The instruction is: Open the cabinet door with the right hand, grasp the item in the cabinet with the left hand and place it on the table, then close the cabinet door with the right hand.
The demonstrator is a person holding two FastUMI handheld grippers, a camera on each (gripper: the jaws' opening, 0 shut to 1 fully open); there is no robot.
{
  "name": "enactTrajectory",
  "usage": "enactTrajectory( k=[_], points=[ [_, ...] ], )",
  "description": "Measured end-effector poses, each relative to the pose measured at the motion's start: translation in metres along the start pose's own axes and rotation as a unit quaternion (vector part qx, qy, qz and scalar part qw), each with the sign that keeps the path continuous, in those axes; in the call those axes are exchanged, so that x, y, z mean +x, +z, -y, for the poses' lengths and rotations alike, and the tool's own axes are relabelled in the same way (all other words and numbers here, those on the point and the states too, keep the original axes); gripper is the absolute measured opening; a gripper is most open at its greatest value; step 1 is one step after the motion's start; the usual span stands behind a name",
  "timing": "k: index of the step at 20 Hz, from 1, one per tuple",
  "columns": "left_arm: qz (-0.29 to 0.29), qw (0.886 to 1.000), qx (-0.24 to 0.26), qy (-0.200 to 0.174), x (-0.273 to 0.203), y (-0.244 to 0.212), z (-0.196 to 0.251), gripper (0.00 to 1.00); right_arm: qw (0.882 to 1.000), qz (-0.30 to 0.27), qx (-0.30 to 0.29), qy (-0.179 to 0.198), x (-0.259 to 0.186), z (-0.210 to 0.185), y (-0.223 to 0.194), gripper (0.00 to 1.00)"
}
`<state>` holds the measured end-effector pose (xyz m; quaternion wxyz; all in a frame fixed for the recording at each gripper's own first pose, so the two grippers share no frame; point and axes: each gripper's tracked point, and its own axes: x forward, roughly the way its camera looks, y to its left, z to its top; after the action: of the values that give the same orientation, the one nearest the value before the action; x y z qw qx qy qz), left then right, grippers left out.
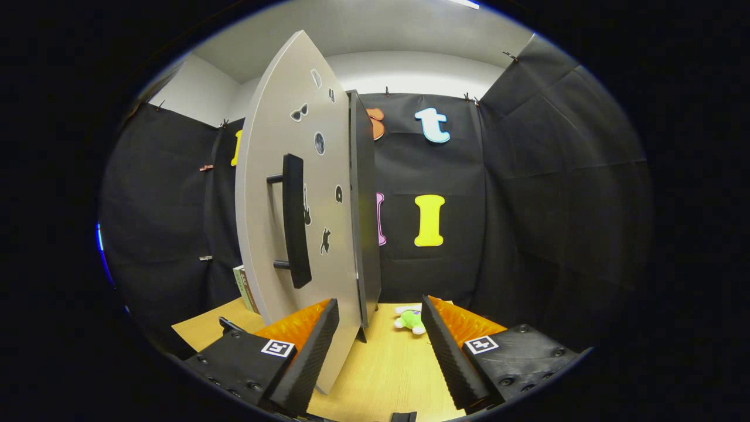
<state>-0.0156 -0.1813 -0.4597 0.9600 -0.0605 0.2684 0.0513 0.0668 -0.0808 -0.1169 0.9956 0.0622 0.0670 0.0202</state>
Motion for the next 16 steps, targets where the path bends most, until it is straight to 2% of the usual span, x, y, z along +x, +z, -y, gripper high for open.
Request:
enactTrajectory(
  k=[3,7,12,16],
  points=[
    [-0.005,1.000,0.002,0.005,0.007,-0.013,0.001,0.28,1.000,-0.011,0.007,-0.001,0.003,0.004,-0.008,0.90],
    [-0.008,0.999,0.039,0.015,0.018,-0.016,-0.005,0.28,1.000,-0.019,0.010,-0.001,0.005,0.008,-0.013,0.91],
    [-0.017,0.999,0.037,0.006,0.019,-0.016,-0.007,0.60,1.000,-0.020,0.008,0.002,0.008,0.006,-0.010,0.91],
    [0.004,0.999,0.041,0.003,0.009,0.012,-0.012,0.87,1.000,-0.016,0.012,0.009,0.007,0.000,-0.005,0.91]
  ],
)
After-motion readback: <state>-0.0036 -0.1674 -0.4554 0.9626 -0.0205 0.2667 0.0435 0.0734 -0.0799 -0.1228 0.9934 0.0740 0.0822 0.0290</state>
